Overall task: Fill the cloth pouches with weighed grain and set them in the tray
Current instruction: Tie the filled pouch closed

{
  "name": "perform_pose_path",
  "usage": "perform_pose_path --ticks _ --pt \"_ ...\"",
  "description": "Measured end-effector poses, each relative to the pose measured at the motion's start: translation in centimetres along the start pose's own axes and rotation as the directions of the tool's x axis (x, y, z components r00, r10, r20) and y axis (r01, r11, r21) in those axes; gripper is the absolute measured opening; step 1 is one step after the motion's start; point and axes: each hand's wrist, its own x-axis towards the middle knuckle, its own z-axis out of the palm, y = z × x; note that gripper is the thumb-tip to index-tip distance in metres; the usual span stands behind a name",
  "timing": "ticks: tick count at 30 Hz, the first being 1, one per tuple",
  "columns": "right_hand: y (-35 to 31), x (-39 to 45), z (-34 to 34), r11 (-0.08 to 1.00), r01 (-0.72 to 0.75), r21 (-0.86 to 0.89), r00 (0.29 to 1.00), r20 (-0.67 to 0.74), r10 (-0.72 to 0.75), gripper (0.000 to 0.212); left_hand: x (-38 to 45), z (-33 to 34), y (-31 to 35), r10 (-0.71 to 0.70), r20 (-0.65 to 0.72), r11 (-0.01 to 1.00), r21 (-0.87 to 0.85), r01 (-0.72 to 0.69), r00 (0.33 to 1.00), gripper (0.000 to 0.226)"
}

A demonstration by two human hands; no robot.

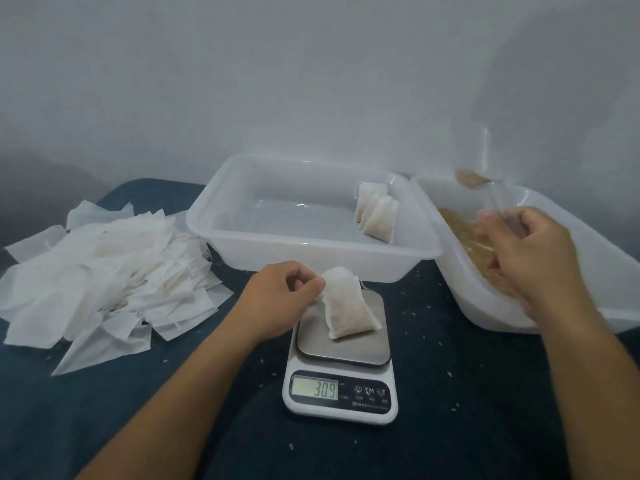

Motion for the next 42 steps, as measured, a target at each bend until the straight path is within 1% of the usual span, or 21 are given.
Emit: perform_pose_path --ticks 2,5,8,11,14,17,21,23,26,30,31,32,33,34,35,36,37,38,39,41,42 --pt "0.1 1.5 -2.3 0.996 -0.023 -0.087 1.000 0.013 0.024 0.033 -0.1 0.1 0.2 0.006 -0.012 0.999 0.038 -0.006 1.000 0.013" --pt "1.7 4.0 -4.7 0.946 -0.068 -0.317 0.991 0.086 0.100 0.042 -0.3 0.3 0.4 -0.009 -0.076 0.995 0.099 0.017 0.997 0.012" --pt "3.8 5.5 -5.0 0.806 -0.060 -0.589 0.963 0.177 0.202 0.039 -0.4 0.3 0.4 -0.029 -0.049 0.997 0.068 0.032 0.998 0.015" --pt "5.4 6.1 -4.1 0.656 -0.045 -0.753 0.905 0.247 0.345 0.046 -0.5 0.8 0.6 -0.027 -0.022 0.994 0.101 0.029 0.999 0.015" --pt "6.1 6.4 -3.3 0.591 -0.013 -0.806 0.867 0.285 0.408 0.052 -0.6 1.4 0.8 -0.033 -0.034 0.999 0.040 0.035 0.999 0.011" --pt "6.1 6.6 -2.5 0.521 0.064 -0.851 0.841 0.327 0.431 0.054 -0.6 1.7 1.1 -0.025 -0.041 0.999 -0.037 0.024 0.999 0.012" --pt "6.2 6.8 -1.6 0.452 0.159 -0.878 0.832 0.365 0.418 0.047 -0.8 2.1 1.5 0.018 -0.047 0.995 -0.093 -0.023 0.999 0.013" --pt "6.4 6.9 -1.4 0.432 0.186 -0.882 0.834 0.375 0.406 0.043 -1.0 2.1 1.8 0.075 -0.058 0.988 -0.134 -0.082 0.995 0.013" --pt "6.5 7.1 -1.3 0.415 0.223 -0.882 0.828 0.396 0.397 0.036 -1.4 1.9 2.2 0.213 -0.087 0.963 -0.147 -0.224 0.973 0.009" --pt "5.9 6.5 -1.3 0.405 0.236 -0.883 0.827 0.401 0.394 0.036 -1.9 1.9 2.8 0.329 -0.101 0.930 -0.136 -0.341 0.939 0.008" --pt "5.3 6.1 -1.4 0.404 0.230 -0.886 0.847 0.386 0.366 0.038 -2.0 1.9 2.9 0.350 -0.102 0.923 -0.133 -0.362 0.931 0.010" --pt "4.6 5.6 -1.5 0.418 0.225 -0.880 0.883 0.365 0.294 0.039 -2.0 1.9 3.0 0.368 -0.103 0.917 -0.127 -0.379 0.924 0.011" --pt "3.7 5.0 -1.4 0.474 0.216 -0.854 0.924 0.336 0.184 0.039 -2.1 1.9 3.0 0.383 -0.105 0.912 -0.118 -0.394 0.918 0.011" --pt "2.5 4.1 -1.4 0.582 0.215 -0.784 0.952 0.301 0.055 0.035 -2.1 1.9 3.0 0.395 -0.107 0.908 -0.108 -0.406 0.912 0.012" --pt "1.2 3.1 -1.4 0.712 0.254 -0.654 0.957 0.278 -0.085 0.026 -2.1 1.9 3.0 0.403 -0.109 0.905 -0.099 -0.414 0.909 0.012" --pt "-0.2 1.9 -1.3 0.821 0.330 -0.467 0.936 0.277 -0.218 0.016 -2.1 1.9 3.0 0.409 -0.111 0.904 -0.092 -0.419 0.906 0.012" --pt "-1.9 0.4 -1.2 0.870 0.410 -0.274 0.895 0.305 -0.326 0.013 -2.1 2.0 3.0 0.412 -0.112 0.902 -0.087 -0.422 0.904 0.012" --pt "-3.4 -1.0 -1.0 0.863 0.488 -0.133 0.834 0.363 -0.416 0.015 -2.1 2.0 3.0 0.414 -0.116 0.901 -0.085 -0.424 0.903 0.011" --pt "-4.4 -2.1 -0.7 0.823 0.564 -0.065 0.757 0.439 -0.484 0.018 -2.1 2.0 3.0 0.415 -0.118 0.901 -0.088 -0.425 0.902 0.010" --pt "-5.4 -3.3 0.5 0.714 0.693 -0.097 0.613 0.599 -0.515 0.026 -2.2 2.0 3.0 0.409 -0.118 0.902 -0.098 -0.421 0.905 0.010" --pt "-5.4 -3.5 1.1 0.677 0.725 -0.129 0.570 0.663 -0.485 0.030 -2.2 2.0 3.1 0.408 -0.114 0.903 -0.099 -0.419 0.906 0.009"
